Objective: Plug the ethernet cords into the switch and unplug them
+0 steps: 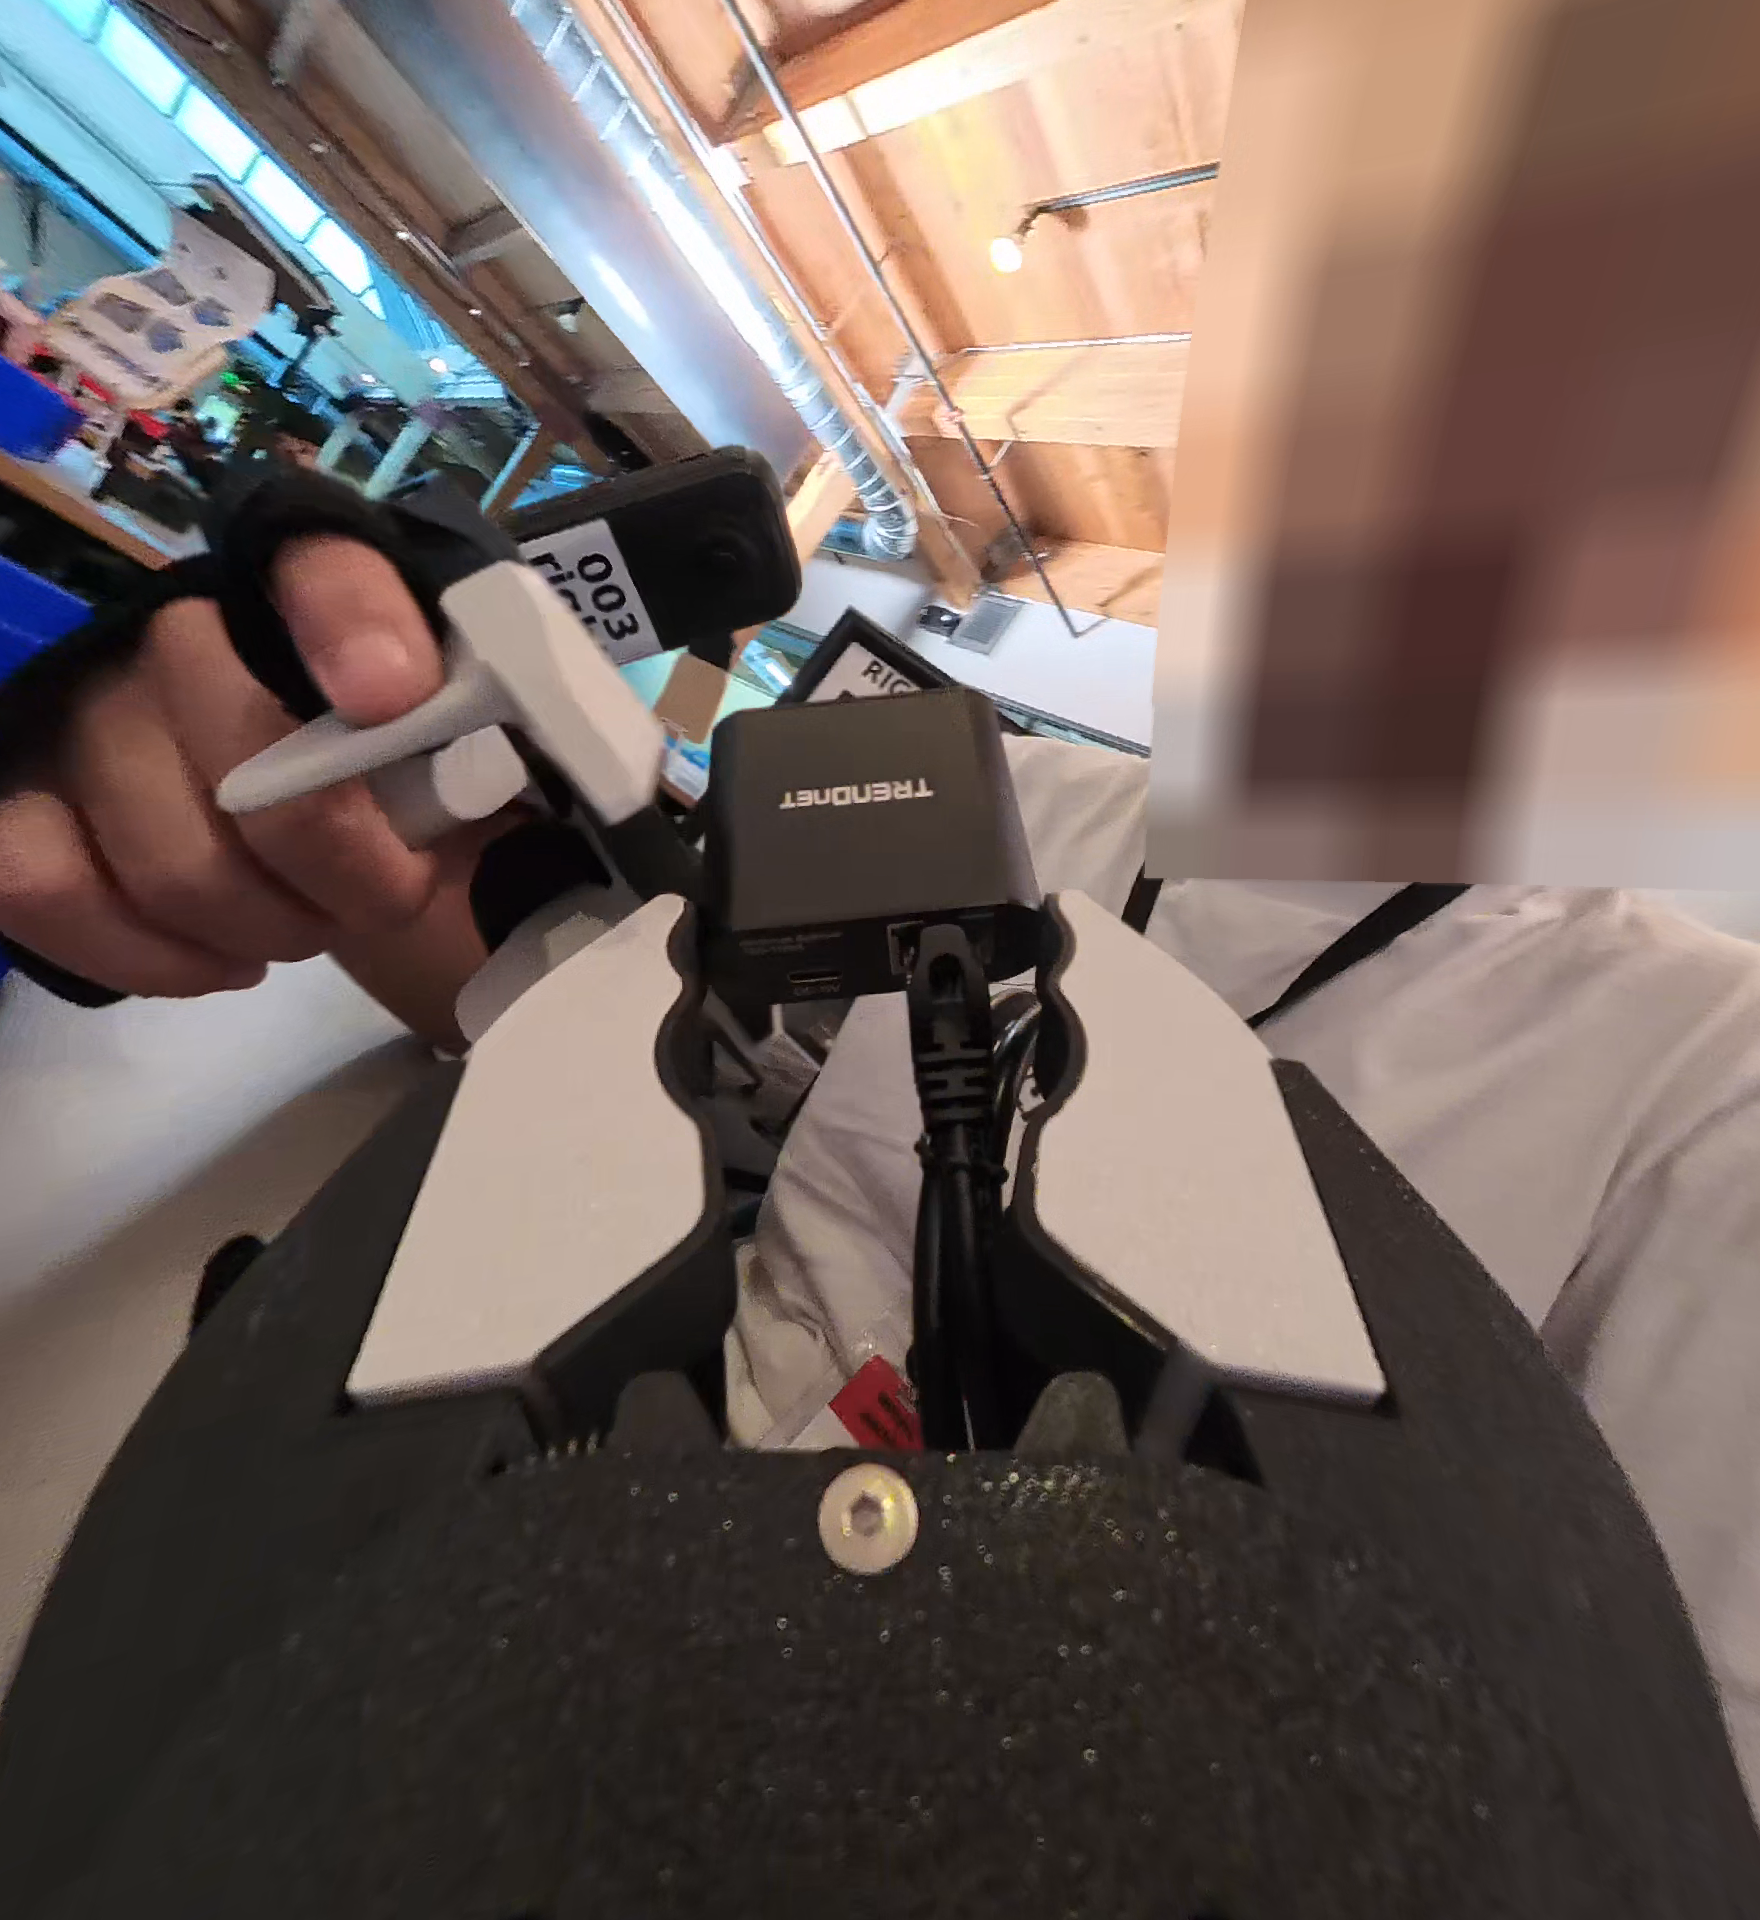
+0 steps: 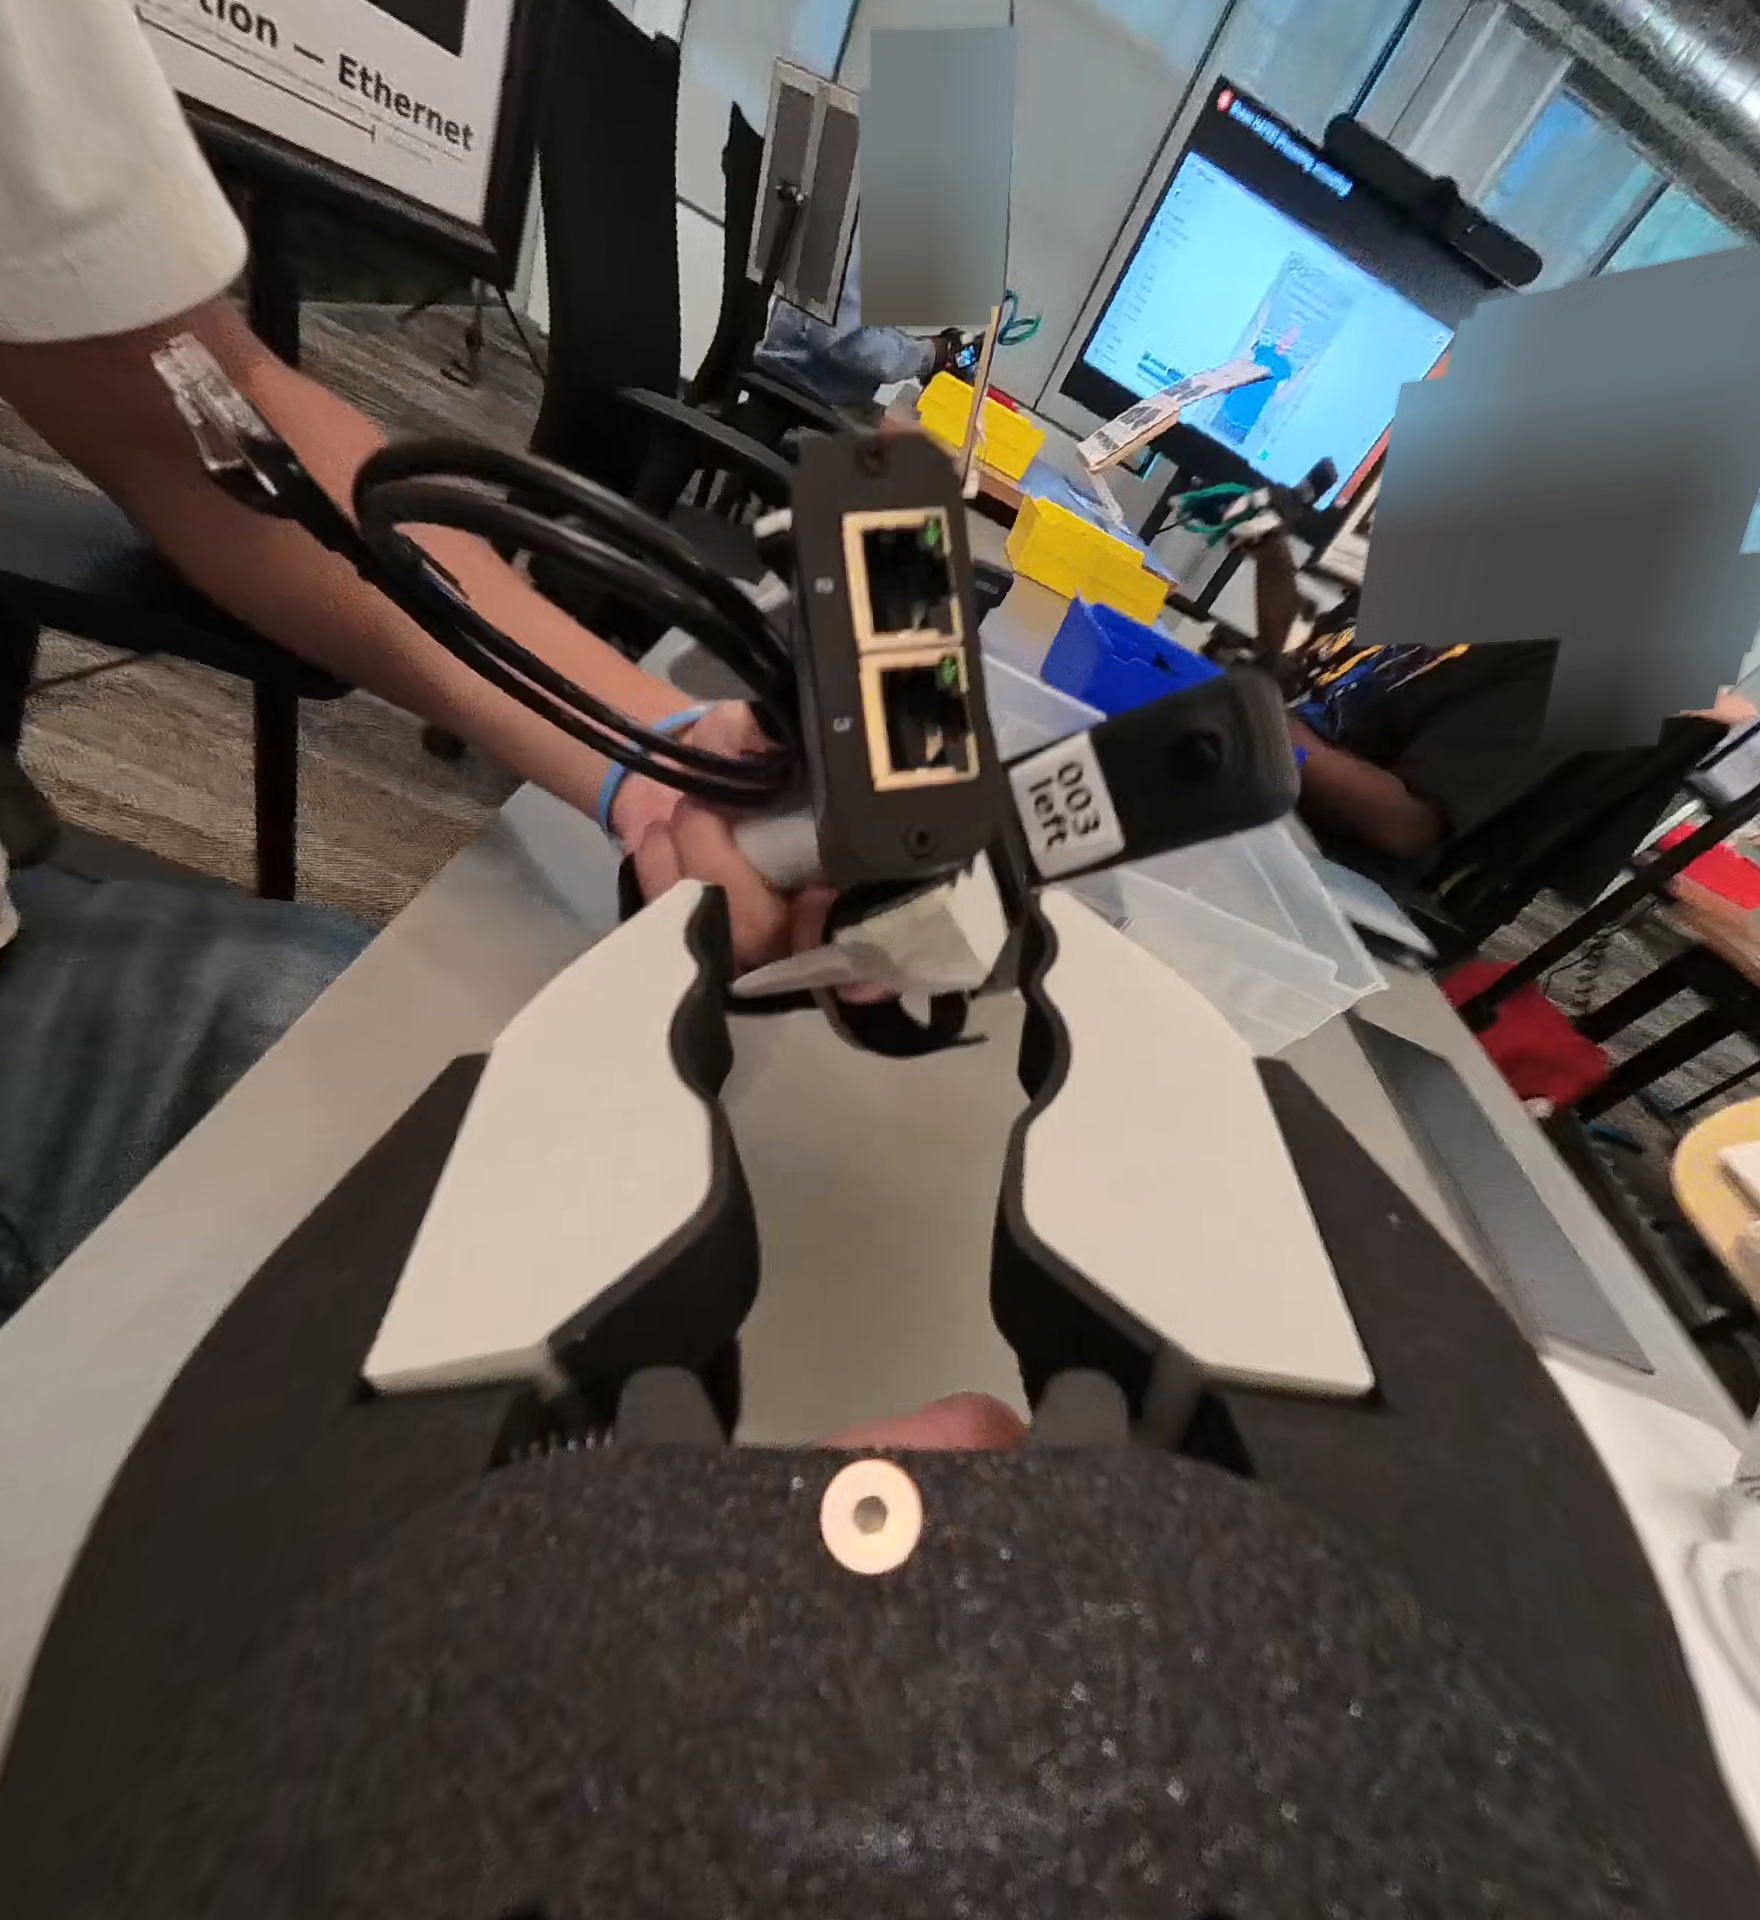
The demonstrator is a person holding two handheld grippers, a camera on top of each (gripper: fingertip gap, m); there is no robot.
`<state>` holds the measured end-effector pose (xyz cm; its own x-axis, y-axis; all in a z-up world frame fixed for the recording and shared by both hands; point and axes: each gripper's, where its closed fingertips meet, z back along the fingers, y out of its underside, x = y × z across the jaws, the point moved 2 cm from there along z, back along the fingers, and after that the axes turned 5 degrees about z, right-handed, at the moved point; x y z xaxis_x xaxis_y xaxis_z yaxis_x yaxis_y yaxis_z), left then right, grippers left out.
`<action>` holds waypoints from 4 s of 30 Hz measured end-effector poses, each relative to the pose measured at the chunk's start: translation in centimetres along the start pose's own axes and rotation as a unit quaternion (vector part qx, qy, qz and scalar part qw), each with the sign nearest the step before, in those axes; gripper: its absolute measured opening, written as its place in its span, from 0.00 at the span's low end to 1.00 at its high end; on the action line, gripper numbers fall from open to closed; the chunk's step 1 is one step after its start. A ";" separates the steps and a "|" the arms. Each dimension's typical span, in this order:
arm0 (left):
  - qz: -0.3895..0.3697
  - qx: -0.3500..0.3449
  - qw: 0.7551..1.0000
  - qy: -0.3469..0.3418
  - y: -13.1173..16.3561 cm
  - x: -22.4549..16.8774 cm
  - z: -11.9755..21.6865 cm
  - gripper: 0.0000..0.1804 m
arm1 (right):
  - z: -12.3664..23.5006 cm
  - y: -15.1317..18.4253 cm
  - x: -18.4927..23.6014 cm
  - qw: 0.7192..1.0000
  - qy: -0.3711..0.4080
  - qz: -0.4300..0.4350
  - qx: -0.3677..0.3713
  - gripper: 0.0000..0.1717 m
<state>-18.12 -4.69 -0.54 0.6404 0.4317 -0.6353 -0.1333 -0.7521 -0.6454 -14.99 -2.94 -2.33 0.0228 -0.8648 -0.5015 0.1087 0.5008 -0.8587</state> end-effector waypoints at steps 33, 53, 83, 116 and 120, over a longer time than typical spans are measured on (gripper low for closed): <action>-0.406 0.320 0.615 -0.596 -0.7 1.8 3.1 0.14 | -1.4 0.7 -1.3 0.958 -0.112 -0.002 0.263 0.14; -0.322 0.314 0.597 -0.664 -1.7 3.0 7.8 0.13 | 1.5 5.8 -5.2 0.893 -0.077 -0.400 0.192 0.24; -0.350 0.423 0.572 -0.610 -3.7 5.1 5.3 0.13 | -2.0 6.2 -4.5 0.958 -0.042 0.035 0.282 0.14; -0.234 -0.097 0.687 -0.681 -1.8 1.8 10.5 0.48 | -4.6 8.8 -9.5 0.944 0.127 0.197 0.232 0.15; -0.261 -0.056 0.661 -0.701 -4.7 3.2 8.1 0.48 | -4.7 8.0 -8.9 0.937 0.141 0.225 0.227 0.15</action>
<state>-21.59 4.33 -2.98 -0.7645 0.6251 -0.1578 -0.0640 -0.3172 -0.9462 -19.04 8.96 -5.22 -0.0881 -0.4933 -0.8654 0.5649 0.6908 -0.4513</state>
